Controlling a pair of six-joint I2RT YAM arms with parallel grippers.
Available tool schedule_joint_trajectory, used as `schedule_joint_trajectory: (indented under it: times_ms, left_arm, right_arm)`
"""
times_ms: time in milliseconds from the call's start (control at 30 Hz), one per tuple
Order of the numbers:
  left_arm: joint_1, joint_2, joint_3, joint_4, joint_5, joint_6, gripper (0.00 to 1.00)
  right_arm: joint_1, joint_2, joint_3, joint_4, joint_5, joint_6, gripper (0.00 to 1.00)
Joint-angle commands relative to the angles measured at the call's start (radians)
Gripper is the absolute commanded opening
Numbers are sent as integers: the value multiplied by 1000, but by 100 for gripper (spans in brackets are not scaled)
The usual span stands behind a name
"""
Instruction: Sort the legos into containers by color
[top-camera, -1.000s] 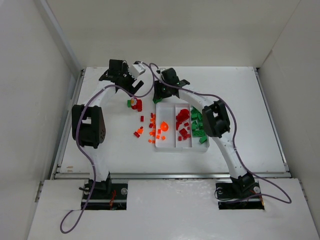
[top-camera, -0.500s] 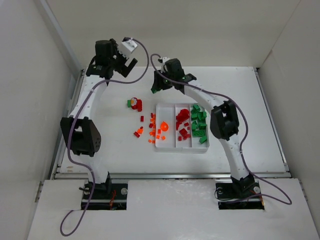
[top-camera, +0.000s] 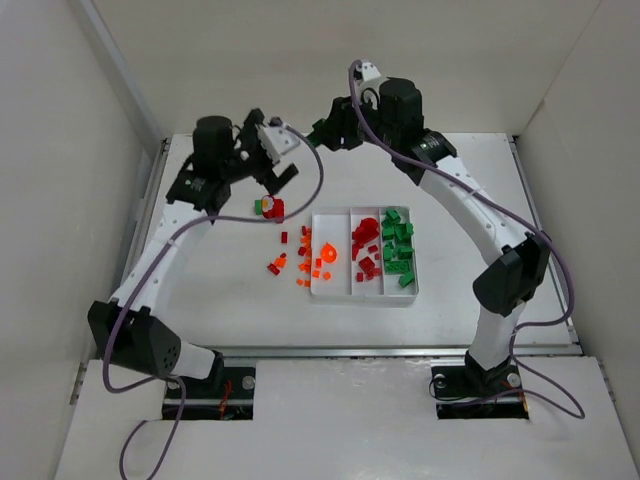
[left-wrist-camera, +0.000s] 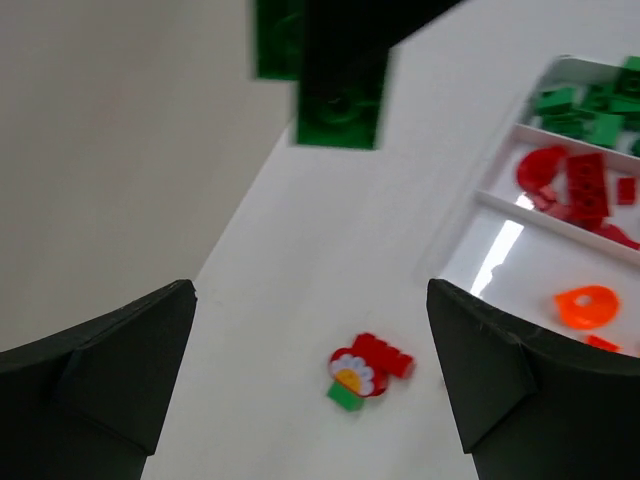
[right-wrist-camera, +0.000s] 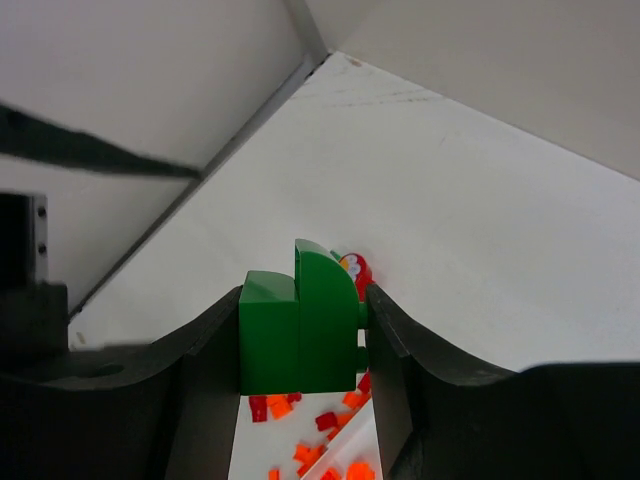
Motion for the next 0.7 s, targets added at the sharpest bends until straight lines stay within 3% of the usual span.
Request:
schedule_joint_trajectory:
  times_ms: [0,67,267,367,533,667]
  left_arm:
    - [-110,-129,-162,239,9,25,100]
    - [-154,-155,-239,289,-42,49,100]
    - [-224,-122,-257,352,-131,40,100]
    - [-224,-104,-257,352,-131,40,95]
    - [-224,-82,-211,255,-56,83,74]
    - [-224,-82,-211,156,24,123,73]
  right_arm:
    - [-4,-43,-52,-1,-69,33,0]
    - [-4,-67,-69,-23,-69,45,0]
    - [17,-132,-151,-43,-13,54,0]
    - [17,-155,-197,-52,-26,54,0]
    - [37,-177,-219,-52,-26,54,0]
    - [48,-177,-210,-52,-26,54,0]
